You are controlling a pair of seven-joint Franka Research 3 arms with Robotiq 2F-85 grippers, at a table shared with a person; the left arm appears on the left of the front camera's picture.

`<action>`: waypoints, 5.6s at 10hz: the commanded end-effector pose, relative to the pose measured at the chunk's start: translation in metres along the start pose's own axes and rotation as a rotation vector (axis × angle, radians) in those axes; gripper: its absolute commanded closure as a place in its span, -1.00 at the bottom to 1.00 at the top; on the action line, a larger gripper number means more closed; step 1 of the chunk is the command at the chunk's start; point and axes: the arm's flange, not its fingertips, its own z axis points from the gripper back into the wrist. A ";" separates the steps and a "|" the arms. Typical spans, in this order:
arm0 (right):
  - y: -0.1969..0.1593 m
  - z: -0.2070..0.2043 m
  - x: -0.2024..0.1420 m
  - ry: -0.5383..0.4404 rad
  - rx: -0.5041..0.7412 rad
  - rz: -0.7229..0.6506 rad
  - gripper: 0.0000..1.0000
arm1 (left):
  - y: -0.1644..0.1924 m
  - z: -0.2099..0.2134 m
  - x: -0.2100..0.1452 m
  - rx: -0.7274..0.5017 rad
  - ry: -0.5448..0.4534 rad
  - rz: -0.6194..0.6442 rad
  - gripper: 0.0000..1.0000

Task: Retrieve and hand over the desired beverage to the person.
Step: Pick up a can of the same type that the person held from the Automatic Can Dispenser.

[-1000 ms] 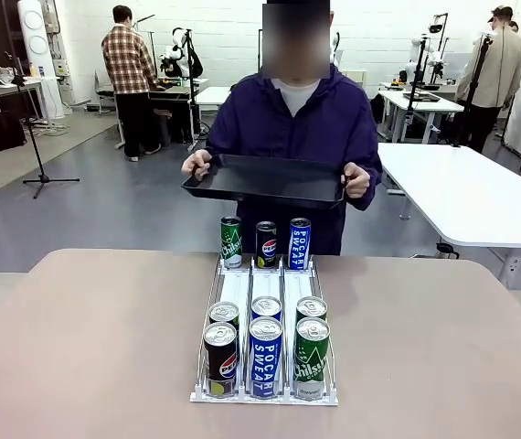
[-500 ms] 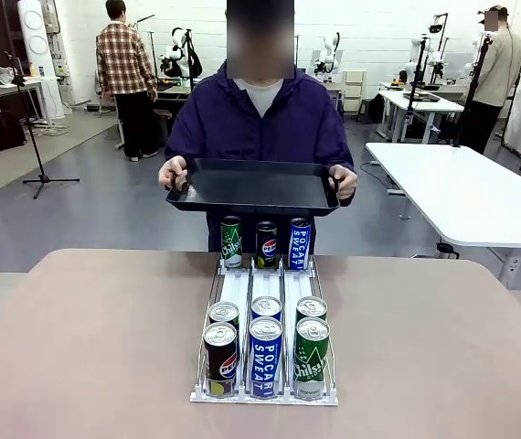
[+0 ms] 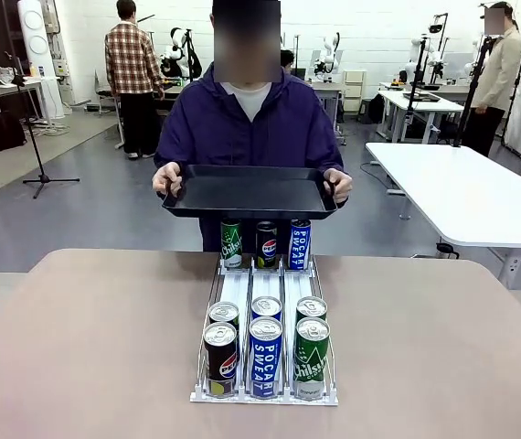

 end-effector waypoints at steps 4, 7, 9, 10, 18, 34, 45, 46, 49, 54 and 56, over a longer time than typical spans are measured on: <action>0.000 -0.004 -0.001 -0.009 0.026 0.007 -1.00 | 0.001 0.001 0.001 -0.015 -0.005 -0.016 -1.00; 0.000 -0.004 -0.001 -0.009 0.026 0.007 -1.00 | 0.001 0.001 0.001 -0.015 -0.005 -0.016 -1.00; 0.000 -0.004 -0.001 -0.009 0.026 0.007 -1.00 | 0.001 0.001 0.001 -0.015 -0.005 -0.016 -1.00; 0.000 -0.004 -0.001 -0.009 0.026 0.007 -1.00 | 0.001 0.001 0.001 -0.015 -0.005 -0.016 -1.00; 0.000 -0.004 -0.001 -0.009 0.026 0.007 -1.00 | 0.001 0.001 0.001 -0.015 -0.005 -0.016 -1.00; 0.000 -0.004 -0.001 -0.009 0.026 0.007 -1.00 | 0.001 0.001 0.001 -0.015 -0.005 -0.016 -1.00; 0.000 -0.004 -0.001 -0.009 0.026 0.007 -1.00 | 0.001 0.001 0.001 -0.015 -0.005 -0.016 -1.00; 0.000 -0.004 -0.001 -0.009 0.026 0.007 -1.00 | 0.001 0.001 0.001 -0.015 -0.005 -0.016 -1.00; 0.000 -0.004 -0.001 -0.009 0.026 0.007 -1.00 | 0.001 0.001 0.001 -0.015 -0.005 -0.016 -1.00; 0.000 -0.004 -0.001 -0.009 0.026 0.007 -1.00 | 0.001 0.001 0.001 -0.015 -0.005 -0.016 -1.00; 0.000 -0.004 -0.001 -0.009 0.026 0.007 -1.00 | 0.001 0.001 0.001 -0.015 -0.005 -0.016 -1.00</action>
